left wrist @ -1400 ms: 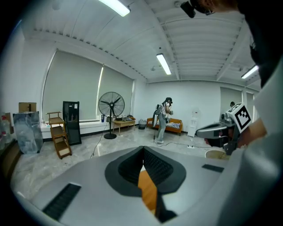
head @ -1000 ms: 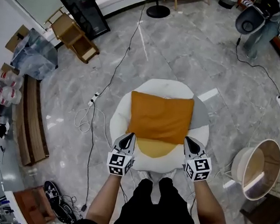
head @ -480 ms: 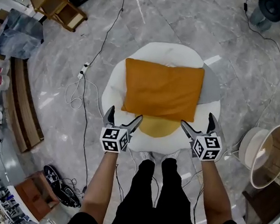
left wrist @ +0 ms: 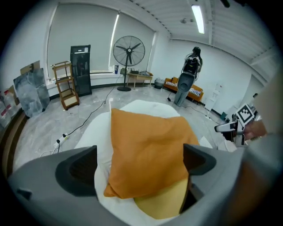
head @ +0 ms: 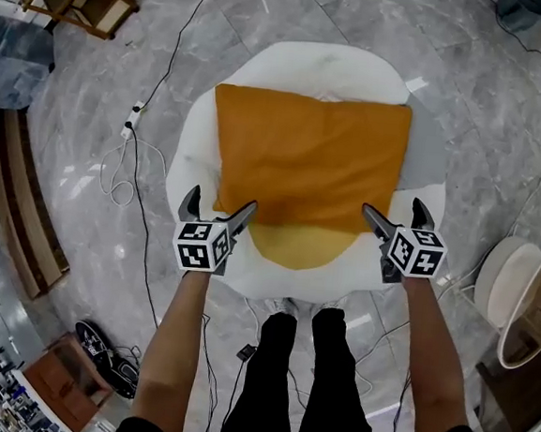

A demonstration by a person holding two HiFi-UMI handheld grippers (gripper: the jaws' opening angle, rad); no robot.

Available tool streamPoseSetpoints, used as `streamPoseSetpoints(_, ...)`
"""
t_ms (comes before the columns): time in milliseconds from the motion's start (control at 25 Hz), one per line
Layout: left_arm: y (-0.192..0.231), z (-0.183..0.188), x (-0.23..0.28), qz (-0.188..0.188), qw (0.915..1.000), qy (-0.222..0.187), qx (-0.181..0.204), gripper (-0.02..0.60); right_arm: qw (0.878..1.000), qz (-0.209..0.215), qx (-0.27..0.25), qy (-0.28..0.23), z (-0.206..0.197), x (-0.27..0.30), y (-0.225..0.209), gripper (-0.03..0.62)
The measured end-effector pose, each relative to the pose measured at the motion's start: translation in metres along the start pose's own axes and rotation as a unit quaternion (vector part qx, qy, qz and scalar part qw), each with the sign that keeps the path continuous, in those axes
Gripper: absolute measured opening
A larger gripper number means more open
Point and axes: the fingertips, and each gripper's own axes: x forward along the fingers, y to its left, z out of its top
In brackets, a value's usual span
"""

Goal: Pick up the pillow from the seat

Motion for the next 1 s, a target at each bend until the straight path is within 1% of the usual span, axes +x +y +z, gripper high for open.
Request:
streamPoseSetpoints(80,0.008,-0.010,0.023,-0.003,0.9998,0.019,-0.006,0.595,1.000,0.000,0.021,0.018,-0.013,0.021,-0.016,0.591)
streamPoseSetpoints(240,0.023,-0.028,0.058,-0.009,0.9982,0.049,-0.032,0.595,0.997,0.012,0.067,0.042,-0.033,0.053,-0.039,0.591)
streamPoseSetpoints(400,0.032,-0.039,0.087,-0.024,0.9968,0.061,-0.046,0.595,0.994,0.020,0.093,0.063,-0.048,0.081,-0.061,0.591)
streamPoseSetpoints(520,0.036,-0.042,0.105,-0.032,0.9962,0.062,-0.053,0.595,0.989,0.046,0.110,0.082,-0.058,0.104,-0.063,0.591)
streamPoseSetpoints(600,0.038,-0.041,0.116,-0.035,0.9954,0.060,-0.065,0.595,0.986,0.058,0.128,0.092,-0.064,0.120,-0.068,0.591)
streamPoseSetpoints(680,0.040,-0.042,0.126,-0.043,0.9942,0.063,-0.077,0.595,0.980,0.074,0.154,0.102,-0.071,0.132,-0.071,0.591)
streamPoseSetpoints(760,0.039,-0.046,0.135,-0.059,0.9916,0.071,-0.090,0.595,0.974,0.098,0.174,0.110,-0.076,0.139,-0.070,0.591)
streamPoseSetpoints(880,0.039,-0.050,0.146,-0.089,0.9859,0.079,-0.118,0.595,0.968,0.133,0.181,0.115,-0.076,0.148,-0.067,0.590)
streamPoseSetpoints(1000,0.036,-0.052,0.158,-0.104,0.9842,0.080,-0.118,0.594,0.965,0.149,0.178,0.120,-0.078,0.157,-0.066,0.587)
